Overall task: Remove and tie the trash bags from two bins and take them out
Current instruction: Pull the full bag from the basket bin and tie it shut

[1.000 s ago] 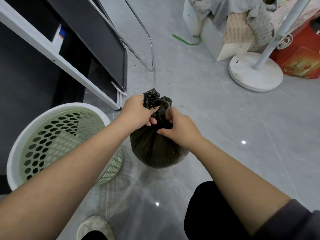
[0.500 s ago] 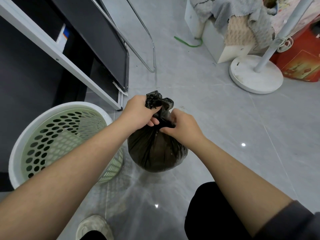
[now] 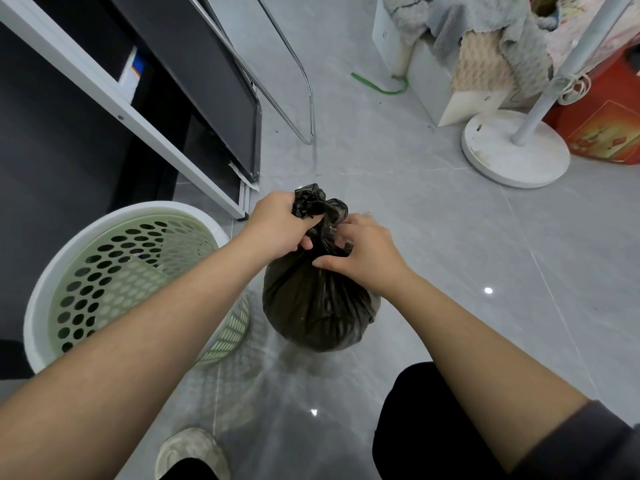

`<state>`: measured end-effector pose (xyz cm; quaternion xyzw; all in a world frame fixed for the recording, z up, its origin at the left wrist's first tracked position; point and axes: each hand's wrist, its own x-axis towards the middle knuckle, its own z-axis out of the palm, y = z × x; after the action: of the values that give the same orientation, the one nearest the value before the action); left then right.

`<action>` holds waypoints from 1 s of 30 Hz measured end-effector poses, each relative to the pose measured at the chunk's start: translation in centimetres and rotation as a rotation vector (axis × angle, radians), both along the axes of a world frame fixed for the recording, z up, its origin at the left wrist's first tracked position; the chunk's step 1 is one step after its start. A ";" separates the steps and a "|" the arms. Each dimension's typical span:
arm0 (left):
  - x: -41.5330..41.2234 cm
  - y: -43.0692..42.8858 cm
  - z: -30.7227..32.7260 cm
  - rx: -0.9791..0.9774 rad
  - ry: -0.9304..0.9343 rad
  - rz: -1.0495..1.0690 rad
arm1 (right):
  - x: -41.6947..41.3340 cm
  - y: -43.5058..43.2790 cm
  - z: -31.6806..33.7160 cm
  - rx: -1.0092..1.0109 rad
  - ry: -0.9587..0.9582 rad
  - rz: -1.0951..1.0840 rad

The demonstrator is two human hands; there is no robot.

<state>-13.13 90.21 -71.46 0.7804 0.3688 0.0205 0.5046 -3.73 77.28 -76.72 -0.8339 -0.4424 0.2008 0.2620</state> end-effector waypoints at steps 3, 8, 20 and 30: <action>0.0 0.0 -0.1 0.016 0.002 0.004 | -0.1 -0.1 0.2 -0.017 0.018 -0.030; -0.1 -0.1 0.2 0.001 -0.010 0.004 | -0.1 -0.3 0.2 0.015 0.064 -0.042; -0.3 0.0 1.2 0.002 -0.022 -0.004 | -0.4 -0.3 0.0 0.115 0.124 -0.032; -0.8 0.1 1.5 -0.030 -0.016 0.004 | -0.2 -0.1 -0.2 0.113 -0.002 -0.034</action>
<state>-13.90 90.28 -69.93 0.7719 0.3666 0.0221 0.5189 -3.88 77.18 -76.87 -0.8253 -0.4390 0.1703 0.3115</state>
